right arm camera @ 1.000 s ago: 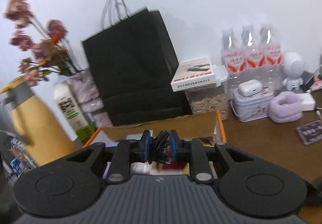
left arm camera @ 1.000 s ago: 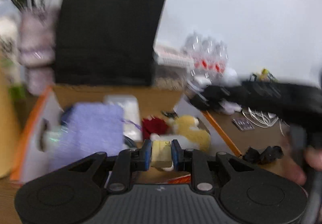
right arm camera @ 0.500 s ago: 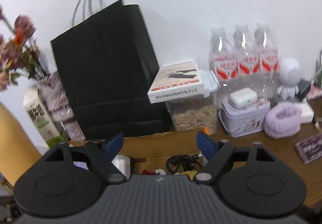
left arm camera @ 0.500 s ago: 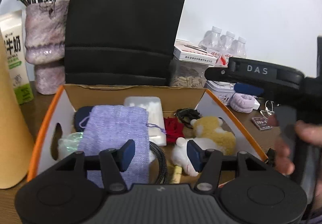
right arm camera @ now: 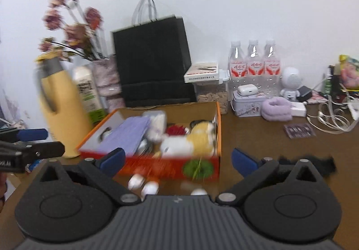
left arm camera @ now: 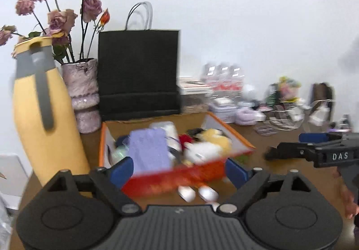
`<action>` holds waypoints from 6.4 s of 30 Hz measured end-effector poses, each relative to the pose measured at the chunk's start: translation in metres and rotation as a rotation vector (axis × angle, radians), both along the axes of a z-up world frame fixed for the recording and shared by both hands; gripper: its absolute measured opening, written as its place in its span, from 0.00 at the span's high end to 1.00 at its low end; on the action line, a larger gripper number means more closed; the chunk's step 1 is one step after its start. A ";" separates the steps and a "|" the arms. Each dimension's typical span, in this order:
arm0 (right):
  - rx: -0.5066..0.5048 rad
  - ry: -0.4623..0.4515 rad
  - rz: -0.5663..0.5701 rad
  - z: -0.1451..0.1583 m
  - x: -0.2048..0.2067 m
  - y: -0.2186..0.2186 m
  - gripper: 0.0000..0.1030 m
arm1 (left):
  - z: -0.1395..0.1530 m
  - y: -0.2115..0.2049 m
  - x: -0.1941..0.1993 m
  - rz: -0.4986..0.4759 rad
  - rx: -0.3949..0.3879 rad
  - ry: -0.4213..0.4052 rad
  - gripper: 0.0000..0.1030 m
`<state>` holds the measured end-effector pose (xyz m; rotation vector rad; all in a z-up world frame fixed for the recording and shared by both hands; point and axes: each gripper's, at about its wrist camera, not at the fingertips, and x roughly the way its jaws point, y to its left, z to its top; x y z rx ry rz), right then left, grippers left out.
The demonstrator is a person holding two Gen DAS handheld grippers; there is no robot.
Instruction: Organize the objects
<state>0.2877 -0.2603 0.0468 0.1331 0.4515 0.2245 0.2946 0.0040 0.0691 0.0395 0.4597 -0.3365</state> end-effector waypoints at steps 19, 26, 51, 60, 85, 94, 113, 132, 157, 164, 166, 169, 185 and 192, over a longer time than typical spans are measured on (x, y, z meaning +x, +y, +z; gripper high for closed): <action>-0.175 0.006 0.000 -0.010 -0.152 -0.007 0.00 | -0.018 0.025 -0.118 0.100 -0.018 0.000 0.13; -0.187 0.057 -0.017 -0.050 -0.073 0.004 0.05 | -0.063 -0.019 -0.054 -0.026 -0.030 0.101 0.19; -0.123 0.193 -0.060 -0.119 0.073 0.014 0.72 | -0.122 -0.080 0.044 -0.060 0.053 0.129 0.64; 0.013 0.133 -0.036 -0.089 -0.049 0.003 0.72 | -0.079 -0.036 -0.073 -0.001 -0.054 0.095 0.64; -0.092 0.010 0.096 -0.032 -0.127 0.045 0.72 | -0.024 0.002 -0.070 -0.053 -0.121 0.092 0.63; 0.080 0.055 0.060 -0.004 0.059 0.011 0.71 | -0.013 -0.021 0.102 0.011 -0.142 0.136 0.64; 0.141 0.109 -0.116 -0.051 0.138 -0.010 0.20 | -0.037 -0.015 0.171 0.133 -0.178 0.169 0.31; -0.034 0.065 0.173 -0.049 -0.162 0.033 0.00 | -0.042 0.015 -0.159 0.066 -0.026 0.018 0.12; -0.228 0.024 0.113 -0.061 -0.057 0.053 0.20 | -0.077 0.018 -0.043 0.088 -0.013 0.096 0.26; -0.291 0.115 0.038 -0.089 0.074 0.047 0.37 | -0.107 -0.032 0.071 0.012 0.122 0.125 0.36; -0.274 0.162 0.042 -0.101 0.098 0.041 0.49 | -0.120 -0.040 0.093 -0.008 0.113 0.165 0.37; -0.257 0.184 0.028 -0.115 0.109 0.034 0.53 | -0.134 -0.038 0.116 0.010 0.037 0.217 0.37; -0.277 0.149 0.010 -0.116 0.089 0.036 0.94 | -0.116 -0.049 0.094 0.040 0.083 0.116 0.77; -0.205 0.048 -0.058 -0.088 0.000 0.033 0.95 | -0.064 -0.023 -0.031 0.087 -0.041 -0.014 0.77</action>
